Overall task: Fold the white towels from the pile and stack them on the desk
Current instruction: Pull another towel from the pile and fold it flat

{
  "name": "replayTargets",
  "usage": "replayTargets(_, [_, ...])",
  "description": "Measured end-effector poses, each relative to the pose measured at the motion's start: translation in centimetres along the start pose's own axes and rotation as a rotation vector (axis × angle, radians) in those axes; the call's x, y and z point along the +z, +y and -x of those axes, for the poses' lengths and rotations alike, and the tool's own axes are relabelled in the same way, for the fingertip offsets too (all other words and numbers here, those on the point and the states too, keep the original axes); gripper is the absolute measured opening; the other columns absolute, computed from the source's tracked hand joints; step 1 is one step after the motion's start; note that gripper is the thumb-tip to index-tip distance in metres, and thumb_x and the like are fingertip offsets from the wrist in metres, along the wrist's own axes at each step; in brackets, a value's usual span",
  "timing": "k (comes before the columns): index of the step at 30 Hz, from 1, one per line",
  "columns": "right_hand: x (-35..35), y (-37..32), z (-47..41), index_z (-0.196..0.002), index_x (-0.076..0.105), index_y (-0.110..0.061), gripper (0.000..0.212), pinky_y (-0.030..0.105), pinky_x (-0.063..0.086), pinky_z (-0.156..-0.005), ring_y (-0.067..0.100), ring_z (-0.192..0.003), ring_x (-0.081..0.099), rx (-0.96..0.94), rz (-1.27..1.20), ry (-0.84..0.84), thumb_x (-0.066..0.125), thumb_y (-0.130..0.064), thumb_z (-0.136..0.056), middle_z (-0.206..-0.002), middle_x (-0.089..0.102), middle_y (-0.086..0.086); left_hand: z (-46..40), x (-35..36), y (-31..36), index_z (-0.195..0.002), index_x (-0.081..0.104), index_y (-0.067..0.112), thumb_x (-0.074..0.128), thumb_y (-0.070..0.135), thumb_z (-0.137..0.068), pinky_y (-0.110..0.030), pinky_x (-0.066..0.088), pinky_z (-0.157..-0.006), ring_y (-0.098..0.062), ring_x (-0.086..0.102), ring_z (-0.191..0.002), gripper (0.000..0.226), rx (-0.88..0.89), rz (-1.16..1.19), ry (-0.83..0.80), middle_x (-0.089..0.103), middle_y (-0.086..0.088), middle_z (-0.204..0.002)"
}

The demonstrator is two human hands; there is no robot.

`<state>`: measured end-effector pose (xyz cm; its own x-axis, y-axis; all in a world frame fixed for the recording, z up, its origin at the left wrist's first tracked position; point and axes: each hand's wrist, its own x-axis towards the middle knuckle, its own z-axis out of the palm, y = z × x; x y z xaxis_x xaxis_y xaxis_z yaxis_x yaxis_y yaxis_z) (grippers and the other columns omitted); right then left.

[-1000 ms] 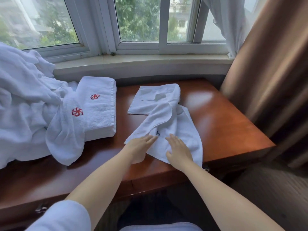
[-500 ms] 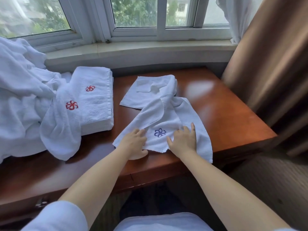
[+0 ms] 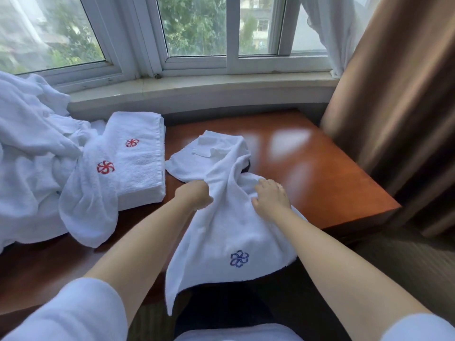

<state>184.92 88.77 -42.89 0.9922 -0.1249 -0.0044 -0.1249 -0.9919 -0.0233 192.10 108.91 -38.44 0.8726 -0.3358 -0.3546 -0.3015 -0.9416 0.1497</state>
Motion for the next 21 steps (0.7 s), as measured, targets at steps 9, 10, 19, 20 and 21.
replayTargets(9, [-0.7, -1.4, -5.1, -0.119, 0.059, -0.021, 0.039, 0.034, 0.029, -0.076, 0.022, -0.102, 0.062, 0.059, 0.112, -0.097, 0.027, -0.034, -0.101, -0.112, 0.067, 0.003, -4.0, 2.4, -0.9, -0.148, 0.026, 0.022, 0.031, 0.035, -0.101, -0.035, 0.039, -0.073, -0.031, 0.058, -0.104, 0.05, 0.022, 0.104, 0.141, 0.06, -0.012, -0.121])
replayTargets(10, [-0.8, -1.4, -5.8, -0.113, 0.062, -0.02, 0.038, 0.034, 0.029, -0.076, 0.022, -0.101, 0.062, 0.094, 0.117, -0.059, 0.028, -0.03, -0.101, -0.111, 0.067, 0.002, -4.4, 2.3, -1.0, -0.135, 0.041, 0.019, 0.03, 0.033, -0.1, -0.034, 0.037, -0.069, -0.032, 0.058, -0.099, 0.039, -0.008, 0.092, 0.178, 0.063, -0.013, -0.114])
replayTargets(19, [-1.1, -4.4, -11.9, -0.139, 0.039, -0.018, 0.045, 0.039, 0.042, -0.089, 0.026, -0.122, 0.044, -0.147, -0.156, 0.112, 0.042, -0.013, -0.094, -0.15, 0.029, 0.003, -9.4, 0.8, -2.7, -0.125, 0.048, 0.012, 0.038, 0.024, -0.099, -0.042, 0.042, -0.086, -0.031, 0.041, -0.117, 0.031, -0.059, 0.032, 0.231, 0.047, -0.012, -0.123])
replayTargets(20, [-1.2, -4.7, -12.8, -0.135, 0.044, -0.018, 0.044, 0.038, 0.042, -0.086, 0.027, -0.123, 0.044, -0.151, -0.174, 0.073, 0.042, -0.008, -0.092, -0.153, 0.025, 0.006, -10.1, 0.7, -2.9, -0.121, 0.051, 0.011, 0.037, 0.022, -0.098, -0.041, 0.041, -0.086, -0.031, 0.041, -0.115, 0.029, -0.061, 0.008, 0.209, 0.048, -0.012, -0.121])
replayTargets(21, [-1.1, -4.9, -13.8, -0.13, 0.048, -0.016, 0.042, 0.036, 0.042, -0.08, 0.028, -0.121, 0.046, -0.16, -0.183, 0.028, 0.042, -0.003, -0.09, -0.154, 0.022, 0.009, -10.8, 0.5, -3.0, -0.117, 0.054, 0.011, 0.037, 0.02, -0.098, -0.04, 0.041, -0.084, -0.031, 0.042, -0.115, 0.027, -0.069, -0.013, 0.195, 0.048, -0.013, -0.119])
